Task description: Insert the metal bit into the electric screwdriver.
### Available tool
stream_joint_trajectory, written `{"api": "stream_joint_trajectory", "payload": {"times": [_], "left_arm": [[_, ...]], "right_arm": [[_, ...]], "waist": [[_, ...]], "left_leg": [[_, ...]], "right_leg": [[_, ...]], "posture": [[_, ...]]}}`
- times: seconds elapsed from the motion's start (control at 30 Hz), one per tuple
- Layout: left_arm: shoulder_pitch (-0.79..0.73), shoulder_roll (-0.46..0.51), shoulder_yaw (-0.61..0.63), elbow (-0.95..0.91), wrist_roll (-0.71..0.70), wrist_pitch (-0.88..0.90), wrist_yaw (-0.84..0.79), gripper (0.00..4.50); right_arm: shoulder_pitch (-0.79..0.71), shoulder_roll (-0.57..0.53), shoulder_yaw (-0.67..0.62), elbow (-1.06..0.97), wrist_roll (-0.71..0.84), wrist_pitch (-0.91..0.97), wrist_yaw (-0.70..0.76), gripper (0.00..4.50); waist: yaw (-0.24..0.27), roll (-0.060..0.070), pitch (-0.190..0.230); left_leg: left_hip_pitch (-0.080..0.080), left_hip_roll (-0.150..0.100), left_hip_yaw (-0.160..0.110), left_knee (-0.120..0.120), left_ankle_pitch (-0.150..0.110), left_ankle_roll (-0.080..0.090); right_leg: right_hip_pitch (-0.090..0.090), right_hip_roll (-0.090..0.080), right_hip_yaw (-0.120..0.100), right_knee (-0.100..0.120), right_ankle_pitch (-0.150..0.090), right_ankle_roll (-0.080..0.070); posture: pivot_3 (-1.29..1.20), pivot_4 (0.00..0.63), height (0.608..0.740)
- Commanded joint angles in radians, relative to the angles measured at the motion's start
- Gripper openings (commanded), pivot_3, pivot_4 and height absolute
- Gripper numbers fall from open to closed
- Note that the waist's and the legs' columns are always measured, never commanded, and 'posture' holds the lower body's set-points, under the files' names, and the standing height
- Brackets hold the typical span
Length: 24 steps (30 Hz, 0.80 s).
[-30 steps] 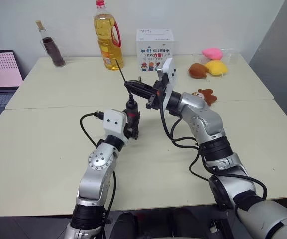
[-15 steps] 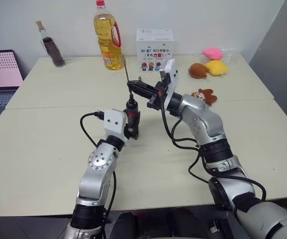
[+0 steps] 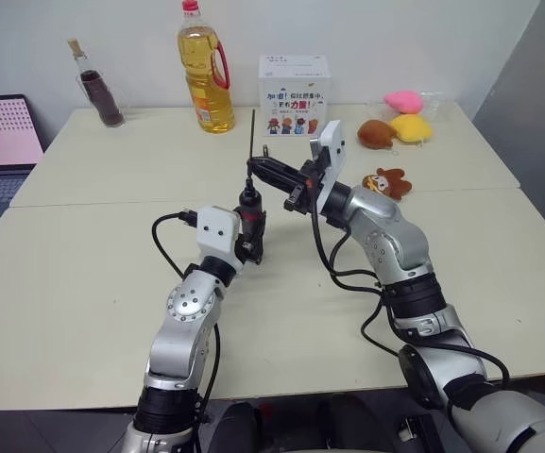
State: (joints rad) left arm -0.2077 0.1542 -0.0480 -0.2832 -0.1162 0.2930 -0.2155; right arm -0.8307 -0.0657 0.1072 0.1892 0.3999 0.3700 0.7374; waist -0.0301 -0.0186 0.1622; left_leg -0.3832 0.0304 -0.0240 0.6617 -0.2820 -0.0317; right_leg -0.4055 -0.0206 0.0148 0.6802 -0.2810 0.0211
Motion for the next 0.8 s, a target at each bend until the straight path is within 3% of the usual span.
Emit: {"api": "stream_joint_trajectory", "payload": {"times": [0.03, 0.7, 0.8], "left_arm": [[-0.012, 0.005, 0.014, -0.024, -0.006, -0.009, -0.004, 1.67], [0.002, 0.003, 0.008, -0.031, 0.006, -0.013, 0.004, 1.67], [-0.005, 0.004, 0.009, -0.025, 0.004, -0.013, 0.0, 1.67]], "right_arm": [[0.021, -0.011, 0.027, 0.005, -0.036, 0.008, -0.004, 0.01], [-0.009, -0.047, 0.085, 0.037, -0.094, 0.008, 0.06, 0.01], [-0.021, -0.048, 0.059, 0.015, -0.066, 0.025, 0.059, 0.6]], "waist": [[0.0, 0.0, 0.0], [0.0, 0.0, 0.0], [0.0, 0.0, 0.0]], "left_leg": [[0.0, 0.0, 0.0, 0.0, 0.0, 0.0], [0.0, 0.0, 0.0, 0.0, 0.0, 0.0], [0.0, 0.0, 0.0, 0.0, 0.0, 0.0]], "right_leg": [[0.0, 0.0, 0.0, 0.0, 0.0, 0.0], [0.0, 0.0, 0.0, 0.0, 0.0, 0.0], [0.0, 0.0, 0.0, 0.0, 0.0, 0.0]], "posture": [[0.0, 0.15, 0.74], [0.0, 0.15, 0.74], [0.0, 0.15, 0.74]]}}
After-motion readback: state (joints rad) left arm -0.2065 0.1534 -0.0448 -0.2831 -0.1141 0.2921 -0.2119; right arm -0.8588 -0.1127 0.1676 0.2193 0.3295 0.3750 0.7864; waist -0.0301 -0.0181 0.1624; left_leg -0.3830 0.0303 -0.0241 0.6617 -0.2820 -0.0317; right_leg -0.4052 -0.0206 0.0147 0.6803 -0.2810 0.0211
